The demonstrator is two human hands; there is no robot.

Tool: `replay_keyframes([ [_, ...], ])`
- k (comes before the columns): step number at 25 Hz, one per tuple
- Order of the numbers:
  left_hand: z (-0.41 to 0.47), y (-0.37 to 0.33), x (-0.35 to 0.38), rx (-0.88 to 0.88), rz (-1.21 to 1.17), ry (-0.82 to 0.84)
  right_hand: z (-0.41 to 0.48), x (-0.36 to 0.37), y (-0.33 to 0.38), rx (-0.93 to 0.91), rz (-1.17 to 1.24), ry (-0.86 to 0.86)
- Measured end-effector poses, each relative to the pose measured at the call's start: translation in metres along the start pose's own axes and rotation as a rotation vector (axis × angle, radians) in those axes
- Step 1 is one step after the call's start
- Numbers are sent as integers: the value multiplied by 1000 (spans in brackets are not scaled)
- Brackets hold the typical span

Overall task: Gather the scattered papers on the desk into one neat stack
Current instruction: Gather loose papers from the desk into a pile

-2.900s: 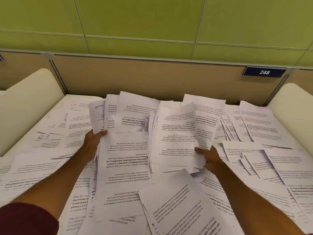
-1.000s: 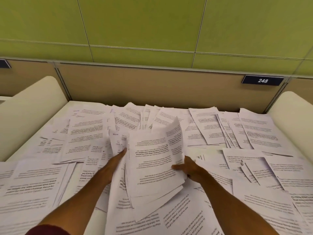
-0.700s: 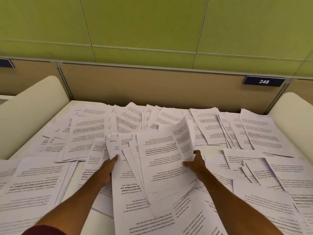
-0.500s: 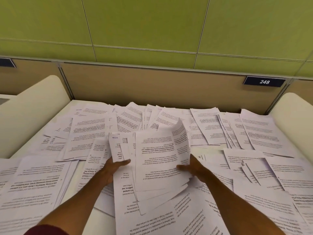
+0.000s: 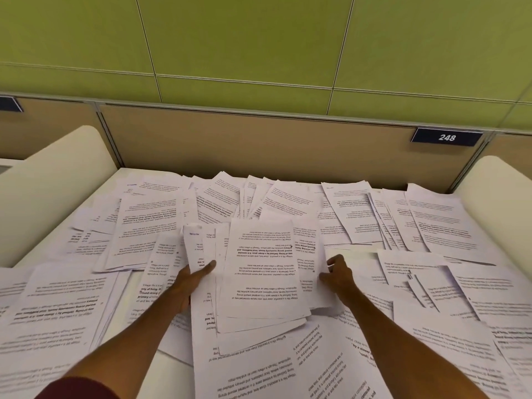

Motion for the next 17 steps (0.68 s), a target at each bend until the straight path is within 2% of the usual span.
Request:
replay_keyframes([
  [2, -1, -2, 6, 17, 59, 80, 1, -1, 2, -45, 20, -19],
  [6, -3, -1, 17, 13, 9, 172, -8, 28, 12, -130, 130, 255],
  [10, -1, 5, 25, -15, -10, 213, -15, 57, 20, -164, 73, 468],
  [12, -2, 3, 25, 7, 14, 189, -11, 58, 25, -197, 59, 401],
  [15, -11, -18, 25, 72, 19, 171, -2, 37, 35, -271, 19, 156],
  [17, -19, -45, 31, 139, -3, 206, 4, 32, 39, -229, 190, 170],
])
Point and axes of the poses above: each hand's wrist, its own z-axis towards the middle knuckle, its own x-axis out of the palm, y = z × x, the point moved 8 cm from there along z, towards the middle knuckle, and after that the axes turned 6 degrees about -x, right-handed, at the moved point
